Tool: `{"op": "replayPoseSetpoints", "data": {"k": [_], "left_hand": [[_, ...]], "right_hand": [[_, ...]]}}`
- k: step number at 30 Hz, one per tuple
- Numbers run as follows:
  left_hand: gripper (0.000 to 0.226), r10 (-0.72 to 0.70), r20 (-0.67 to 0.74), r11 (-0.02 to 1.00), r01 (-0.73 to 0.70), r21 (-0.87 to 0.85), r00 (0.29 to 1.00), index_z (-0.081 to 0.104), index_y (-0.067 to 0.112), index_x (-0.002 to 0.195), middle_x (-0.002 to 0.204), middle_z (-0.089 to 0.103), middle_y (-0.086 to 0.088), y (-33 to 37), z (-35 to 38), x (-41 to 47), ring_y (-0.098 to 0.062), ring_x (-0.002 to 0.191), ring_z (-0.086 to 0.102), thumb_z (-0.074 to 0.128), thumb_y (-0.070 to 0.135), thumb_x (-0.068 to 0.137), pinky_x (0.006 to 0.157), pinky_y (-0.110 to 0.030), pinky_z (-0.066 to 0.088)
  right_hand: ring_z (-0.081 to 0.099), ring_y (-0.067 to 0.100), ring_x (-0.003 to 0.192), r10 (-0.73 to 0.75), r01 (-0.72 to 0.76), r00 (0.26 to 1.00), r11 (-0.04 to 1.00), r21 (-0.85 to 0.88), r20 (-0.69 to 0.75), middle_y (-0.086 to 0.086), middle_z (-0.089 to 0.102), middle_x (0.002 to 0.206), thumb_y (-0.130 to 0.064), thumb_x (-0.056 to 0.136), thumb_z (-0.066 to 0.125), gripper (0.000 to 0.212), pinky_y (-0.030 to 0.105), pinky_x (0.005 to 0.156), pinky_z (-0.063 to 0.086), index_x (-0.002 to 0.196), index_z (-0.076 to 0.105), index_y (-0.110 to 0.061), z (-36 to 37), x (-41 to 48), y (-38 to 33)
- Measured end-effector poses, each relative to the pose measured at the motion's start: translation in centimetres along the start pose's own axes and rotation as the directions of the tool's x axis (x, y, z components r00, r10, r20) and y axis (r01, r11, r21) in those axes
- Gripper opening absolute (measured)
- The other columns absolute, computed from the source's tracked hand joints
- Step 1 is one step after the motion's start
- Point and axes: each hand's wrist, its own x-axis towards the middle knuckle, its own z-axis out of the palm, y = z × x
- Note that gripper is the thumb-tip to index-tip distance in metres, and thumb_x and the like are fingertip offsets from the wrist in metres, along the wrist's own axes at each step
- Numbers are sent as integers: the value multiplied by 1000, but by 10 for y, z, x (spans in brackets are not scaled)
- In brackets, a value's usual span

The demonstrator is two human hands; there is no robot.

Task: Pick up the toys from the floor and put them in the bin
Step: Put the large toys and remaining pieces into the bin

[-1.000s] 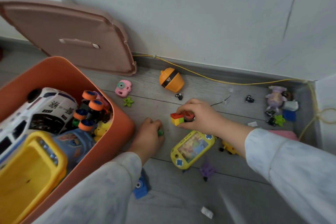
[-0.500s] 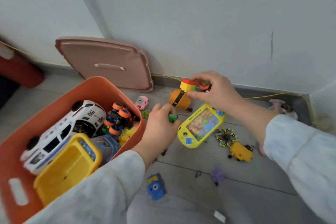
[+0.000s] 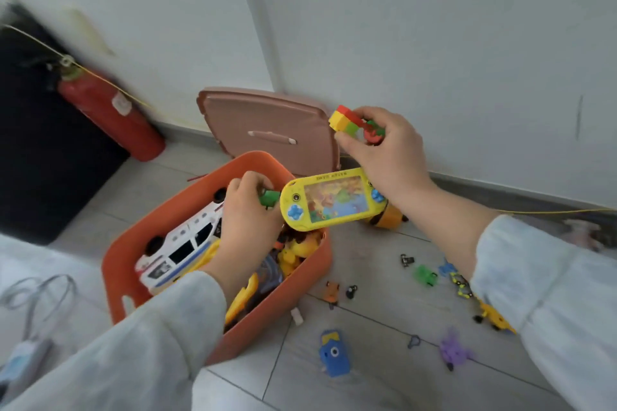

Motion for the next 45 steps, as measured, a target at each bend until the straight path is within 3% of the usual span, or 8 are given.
{"op": "replayPoseSetpoints", "data": {"k": [3, 7, 12, 18, 26, 33, 41, 45], "left_hand": [[28, -51, -19, 997, 52, 51, 999, 55, 27, 100, 106, 47, 2, -29, -10, 2, -4, 85, 46, 69, 12, 81, 69, -8, 34], [39, -81, 21, 995, 80, 64, 996, 55, 34, 108, 113, 45, 5, -54, -14, 2, -15, 100, 53, 74, 11, 82, 82, -31, 47], [18, -2, -69, 996, 8, 87, 998, 64, 27, 115, 115, 50, 6, -77, -25, -2, -3, 92, 49, 58, 26, 98, 75, -13, 36], [22, -45, -128, 994, 57, 92, 991, 61, 28, 121, 120, 52, 6, -86, -28, -2, -6, 100, 51, 51, 27, 101, 83, -22, 36], [24, 38, -99, 998, -34, 47, 994, 58, 29, 122, 122, 48, 8, -51, -9, 6, -3, 102, 50, 52, 27, 98, 83, -12, 33], [27, 201, -10, 978, -200, 55, 980, 57, 29, 122, 117, 48, 7, -1, 26, 10, -1, 93, 46, 53, 23, 96, 77, -6, 36], [32, 483, 85, 874, -486, 9, 871, 65, 19, 114, 114, 56, -1, 45, 77, 0, -22, 106, 57, 55, 15, 84, 94, -34, 47], [31, 555, 196, 828, -560, -33, 809, 63, 16, 115, 114, 54, -4, 54, 112, -20, -24, 105, 56, 59, 11, 84, 93, -34, 47]], "right_hand": [[53, -6, 83, -113, 113, 994, 993, -42, 4, -3, 55, 101, -37, 77, 81, 40, 0, 77, 35, 115, 69, -31, 29, -8, -16], [53, -3, 91, -153, 155, 984, 988, -18, 94, -6, 52, 107, -37, 78, 80, 39, 5, 82, 39, 115, 67, -32, 61, -13, -20], [59, -2, 93, -169, 166, 905, 985, 41, 390, -9, 56, 114, -36, 83, 77, 40, 18, 83, 51, 121, 66, -34, 82, -26, -21], [51, -2, 123, -247, 265, 767, 962, 58, 592, -12, 58, 137, -33, 94, 65, 51, 17, 104, 40, 143, 52, -32, 90, -37, -20], [68, 4, 78, -207, 190, 813, 978, 89, 544, -10, 60, 131, -28, 96, 60, 44, 12, 72, 48, 139, 54, -34, 58, -33, -8], [61, 4, 80, -62, 92, 904, 994, -51, 424, -9, 64, 113, -25, 96, 60, 34, 7, 65, 41, 130, 60, -32, 0, -25, 33], [66, 16, 85, 100, 8, 951, 938, -347, 292, -6, 74, 87, -25, 100, 55, 21, 31, 76, 46, 92, 73, -19, -55, -35, 97], [67, 25, 99, 264, -103, 925, 866, -490, 273, 4, 75, 104, -17, 98, 53, 22, 28, 82, 44, 108, 73, -15, -68, -54, 130]]}}
